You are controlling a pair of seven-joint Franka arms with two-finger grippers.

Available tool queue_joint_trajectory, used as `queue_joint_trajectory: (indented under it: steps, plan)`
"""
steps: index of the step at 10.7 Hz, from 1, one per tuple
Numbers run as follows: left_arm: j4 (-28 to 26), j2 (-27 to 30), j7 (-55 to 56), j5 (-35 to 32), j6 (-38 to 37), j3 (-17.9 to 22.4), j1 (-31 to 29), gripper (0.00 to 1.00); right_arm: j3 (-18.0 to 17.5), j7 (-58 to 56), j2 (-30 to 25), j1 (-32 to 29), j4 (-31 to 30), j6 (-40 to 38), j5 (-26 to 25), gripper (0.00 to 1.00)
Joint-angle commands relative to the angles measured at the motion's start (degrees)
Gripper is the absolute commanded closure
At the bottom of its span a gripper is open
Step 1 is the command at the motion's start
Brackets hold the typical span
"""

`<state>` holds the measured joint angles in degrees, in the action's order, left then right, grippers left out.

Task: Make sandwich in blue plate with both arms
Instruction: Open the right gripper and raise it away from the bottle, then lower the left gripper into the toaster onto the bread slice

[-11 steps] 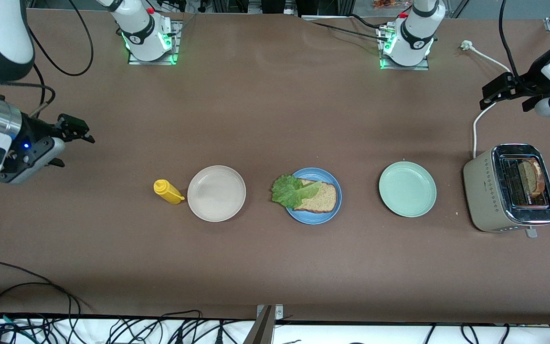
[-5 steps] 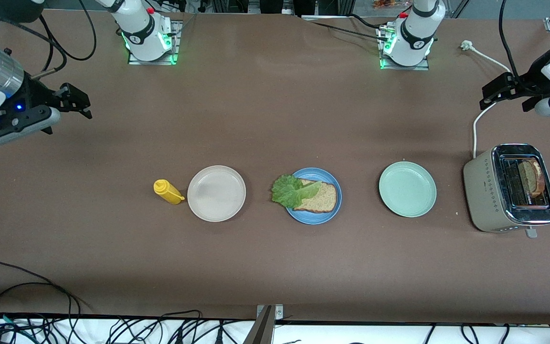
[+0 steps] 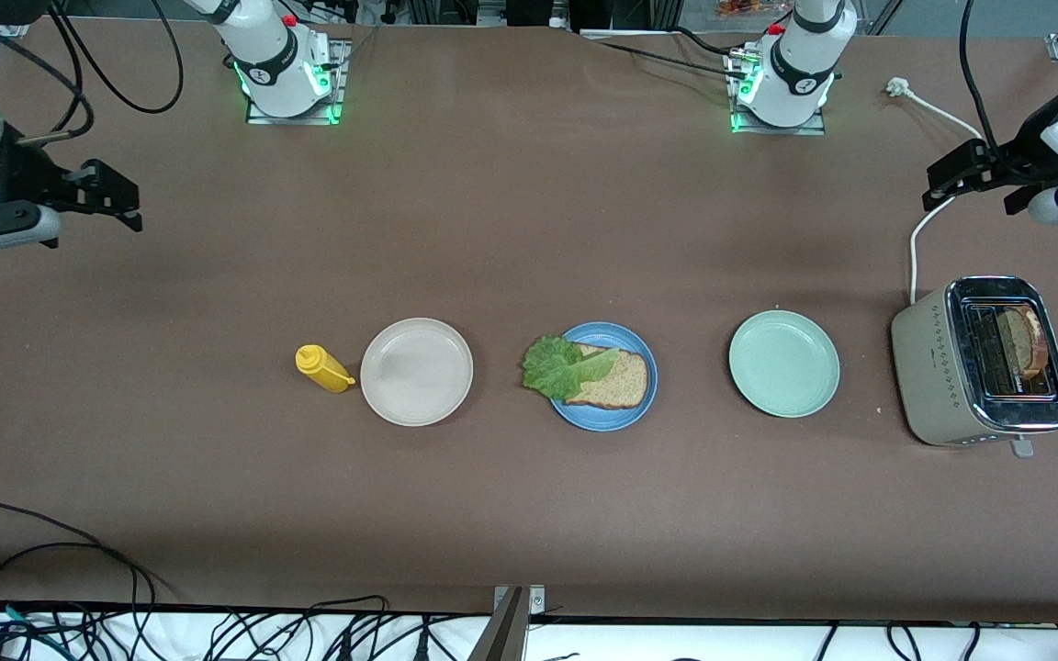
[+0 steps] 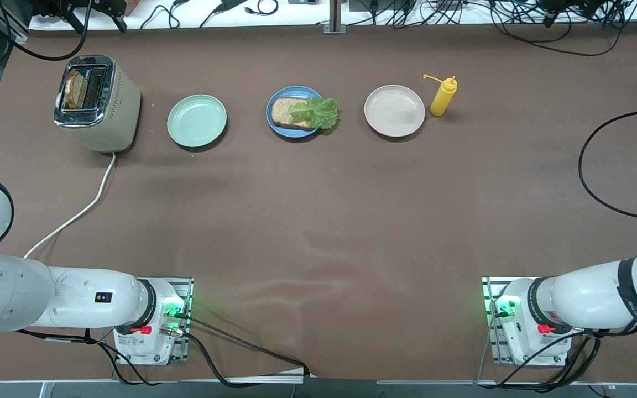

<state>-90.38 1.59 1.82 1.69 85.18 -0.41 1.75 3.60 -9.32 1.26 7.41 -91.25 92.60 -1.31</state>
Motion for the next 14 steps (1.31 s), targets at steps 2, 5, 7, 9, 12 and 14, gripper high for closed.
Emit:
queue_joint_trajectory:
  steps: [2, 5, 7, 9, 12, 14]
  plan:
    - [0.5, 0.1, 0.4, -0.2, -0.4, -0.1, 0.0, 0.0, 4.6, 0.5, 0.7, -0.4, 1.8, -3.4, -0.7, 0.0]
    - [0.5, 0.0, 0.4, -0.2, -0.4, -0.1, 0.0, 0.0, 5.1, 0.6, 0.6, -0.3, 1.9, -3.5, -5.1, 0.0]
    - [0.5, 0.0, 0.4, -0.2, -0.4, -0.1, 0.0, 0.0, 5.2, 0.7, 0.8, -0.3, 1.8, -4.4, -7.0, 0.0]
    - [0.5, 0.0, 0.3, -0.3, -0.4, 0.0, -0.1, 0.0, 5.1, 0.5, 0.8, -0.2, 1.9, -4.4, -8.1, 0.0]
    - [0.5, -1.4, 0.2, -0.4, 2.0, 0.2, -1.7, 0.0, 4.9, 0.9, 0.9, 0.1, 1.8, -4.4, -7.4, 0.0]
    - [0.6, -3.8, -0.4, -0.4, 5.0, 0.2, -3.9, 0.0, 4.9, 1.0, 1.8, 0.1, 1.8, -3.7, -7.1, 0.0]
